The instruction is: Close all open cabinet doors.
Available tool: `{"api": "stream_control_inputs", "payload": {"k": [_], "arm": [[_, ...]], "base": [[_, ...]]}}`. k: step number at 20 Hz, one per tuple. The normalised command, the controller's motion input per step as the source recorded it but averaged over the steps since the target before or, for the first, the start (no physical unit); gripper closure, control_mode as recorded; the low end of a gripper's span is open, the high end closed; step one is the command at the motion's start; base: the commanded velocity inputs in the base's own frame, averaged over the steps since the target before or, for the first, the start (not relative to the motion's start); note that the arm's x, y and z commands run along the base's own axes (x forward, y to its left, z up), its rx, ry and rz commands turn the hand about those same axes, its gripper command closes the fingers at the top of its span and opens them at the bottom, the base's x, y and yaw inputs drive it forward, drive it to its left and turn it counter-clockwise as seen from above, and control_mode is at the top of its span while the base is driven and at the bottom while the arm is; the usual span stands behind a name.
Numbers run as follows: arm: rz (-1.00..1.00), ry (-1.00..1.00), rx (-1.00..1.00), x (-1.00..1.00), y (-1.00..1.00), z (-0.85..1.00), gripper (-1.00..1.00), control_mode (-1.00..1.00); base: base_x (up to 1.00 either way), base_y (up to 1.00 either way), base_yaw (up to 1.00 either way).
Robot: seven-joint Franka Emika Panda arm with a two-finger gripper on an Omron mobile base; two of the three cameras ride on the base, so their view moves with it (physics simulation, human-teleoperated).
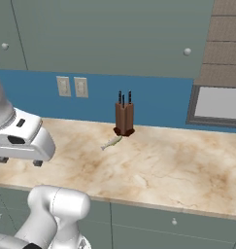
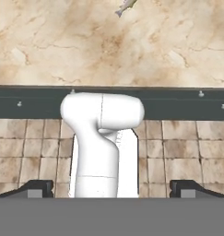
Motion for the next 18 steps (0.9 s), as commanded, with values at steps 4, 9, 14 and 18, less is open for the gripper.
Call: {"api": "stream_control_inputs", "payload": {"k": [4,9,14,18], "arm": [[0.00,0.00,0.00,0.00,0.00,0.00,-1.00,1.00],[0.00,0.00,0.00,0.00,0.00,0.00,-1.00,1.00],[0.00,0.00,0.00,0.00,0.00,0.00,-1.00,1.00],[0.00,0.00,0.00,0.00,0.00,0.00,-1.00,1.00]], "base": [[-0.31,-0.17,-0.28],[-0.34,-0.04,-0.40],[-0.39,-0.02,-0.51],[-0.51,-0.09,-0.57]]}}
